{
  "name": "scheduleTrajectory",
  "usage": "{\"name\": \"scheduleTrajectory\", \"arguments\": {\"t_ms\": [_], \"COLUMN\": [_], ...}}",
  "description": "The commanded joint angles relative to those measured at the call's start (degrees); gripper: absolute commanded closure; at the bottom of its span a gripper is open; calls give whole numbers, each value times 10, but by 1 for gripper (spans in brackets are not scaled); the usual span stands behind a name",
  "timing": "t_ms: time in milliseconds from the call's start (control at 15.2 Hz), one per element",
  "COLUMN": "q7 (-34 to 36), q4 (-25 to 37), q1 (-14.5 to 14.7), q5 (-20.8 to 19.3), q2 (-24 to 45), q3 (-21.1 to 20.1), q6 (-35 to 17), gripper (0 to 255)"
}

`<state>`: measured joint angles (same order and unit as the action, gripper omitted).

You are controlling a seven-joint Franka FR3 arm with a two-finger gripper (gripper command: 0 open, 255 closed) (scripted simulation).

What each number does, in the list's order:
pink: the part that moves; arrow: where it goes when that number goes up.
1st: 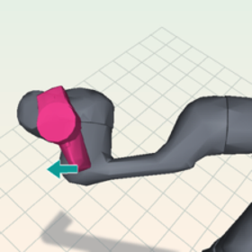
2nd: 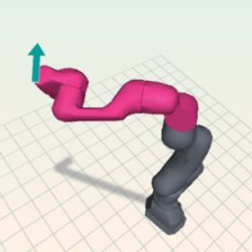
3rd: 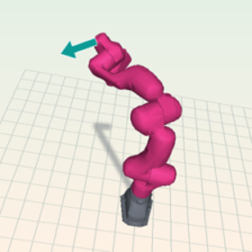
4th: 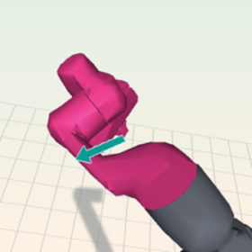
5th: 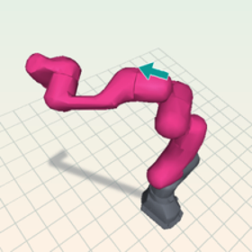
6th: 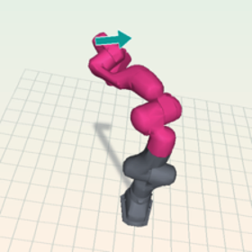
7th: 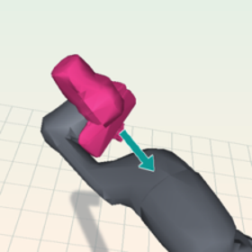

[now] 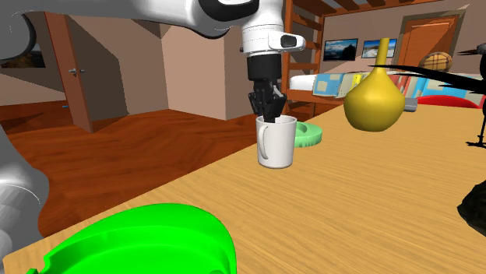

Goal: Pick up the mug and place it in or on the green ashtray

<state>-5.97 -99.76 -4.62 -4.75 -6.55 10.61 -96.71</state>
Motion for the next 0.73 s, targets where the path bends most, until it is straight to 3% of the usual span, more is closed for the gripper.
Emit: {"name": "scheduleTrajectory", "arguments": {"t_ms": [0, 660], "q7": [0, -6], "q4": [0, 82], "q1": [0, 0], "q5": [0, 3], "q2": [0, 17], "q3": [0, 0], "q6": [0, 65], "gripper": [255, 255]}}
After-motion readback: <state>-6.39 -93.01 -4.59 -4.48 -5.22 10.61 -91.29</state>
